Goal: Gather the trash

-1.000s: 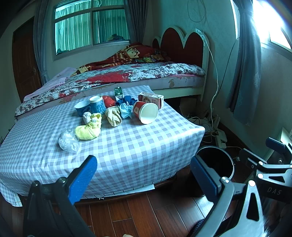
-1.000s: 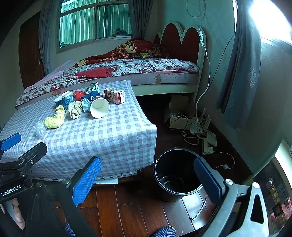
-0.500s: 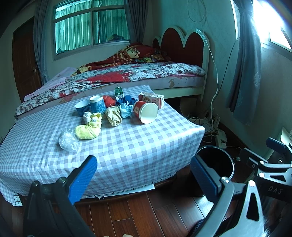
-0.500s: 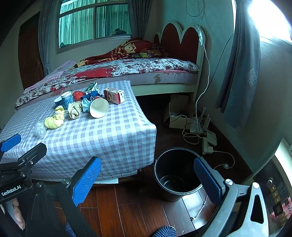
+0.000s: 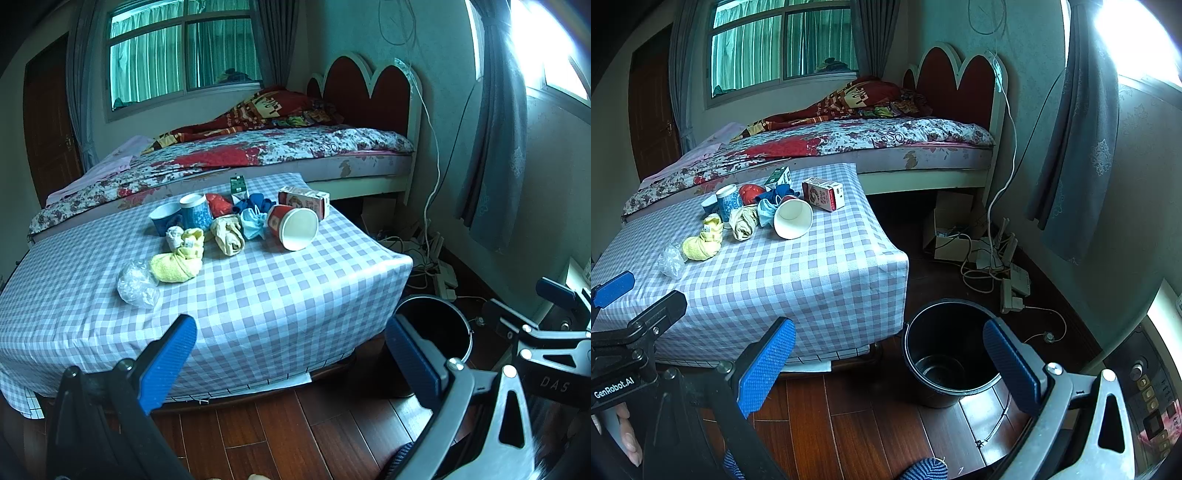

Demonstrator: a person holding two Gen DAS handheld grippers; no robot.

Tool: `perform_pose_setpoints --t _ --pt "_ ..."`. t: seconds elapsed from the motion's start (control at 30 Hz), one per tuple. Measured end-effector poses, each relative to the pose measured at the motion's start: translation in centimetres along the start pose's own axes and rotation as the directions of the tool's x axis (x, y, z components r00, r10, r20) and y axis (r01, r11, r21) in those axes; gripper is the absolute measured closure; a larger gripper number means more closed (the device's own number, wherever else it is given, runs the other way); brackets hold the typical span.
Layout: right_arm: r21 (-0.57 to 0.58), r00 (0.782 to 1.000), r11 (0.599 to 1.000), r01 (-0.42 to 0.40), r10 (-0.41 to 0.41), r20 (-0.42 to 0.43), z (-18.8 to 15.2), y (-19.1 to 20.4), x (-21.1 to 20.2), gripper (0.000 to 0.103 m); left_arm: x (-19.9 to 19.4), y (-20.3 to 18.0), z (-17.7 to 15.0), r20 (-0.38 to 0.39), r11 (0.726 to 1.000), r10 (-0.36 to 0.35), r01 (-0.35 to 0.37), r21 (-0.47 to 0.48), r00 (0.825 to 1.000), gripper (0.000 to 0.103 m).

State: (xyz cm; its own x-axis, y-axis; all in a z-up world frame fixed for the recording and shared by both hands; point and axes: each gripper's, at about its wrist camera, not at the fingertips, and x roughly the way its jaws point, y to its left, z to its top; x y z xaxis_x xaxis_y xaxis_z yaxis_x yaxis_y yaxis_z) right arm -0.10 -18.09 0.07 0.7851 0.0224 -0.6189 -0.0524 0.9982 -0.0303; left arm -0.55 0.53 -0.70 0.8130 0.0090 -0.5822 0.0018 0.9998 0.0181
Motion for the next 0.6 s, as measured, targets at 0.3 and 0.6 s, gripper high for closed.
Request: perform_pose_setpoints --t 0.3,0.6 --pt "-0.003 1.0 1.0 -0.006 0.006 0.001 0.1 0.2 0.1 0.001 -0.1 0.0 0.1 -0.01 1.0 -0.01 0.01 -0.004 1.0 0.001" --pt "-0.046 0.994 0.993 -0.107 0.107 -0.01 0.8 1.6 1.5 0.001 1.9 4.3 0.6 -0.029 0.994 0.059 -0.061 -0.087 0.998 0.001"
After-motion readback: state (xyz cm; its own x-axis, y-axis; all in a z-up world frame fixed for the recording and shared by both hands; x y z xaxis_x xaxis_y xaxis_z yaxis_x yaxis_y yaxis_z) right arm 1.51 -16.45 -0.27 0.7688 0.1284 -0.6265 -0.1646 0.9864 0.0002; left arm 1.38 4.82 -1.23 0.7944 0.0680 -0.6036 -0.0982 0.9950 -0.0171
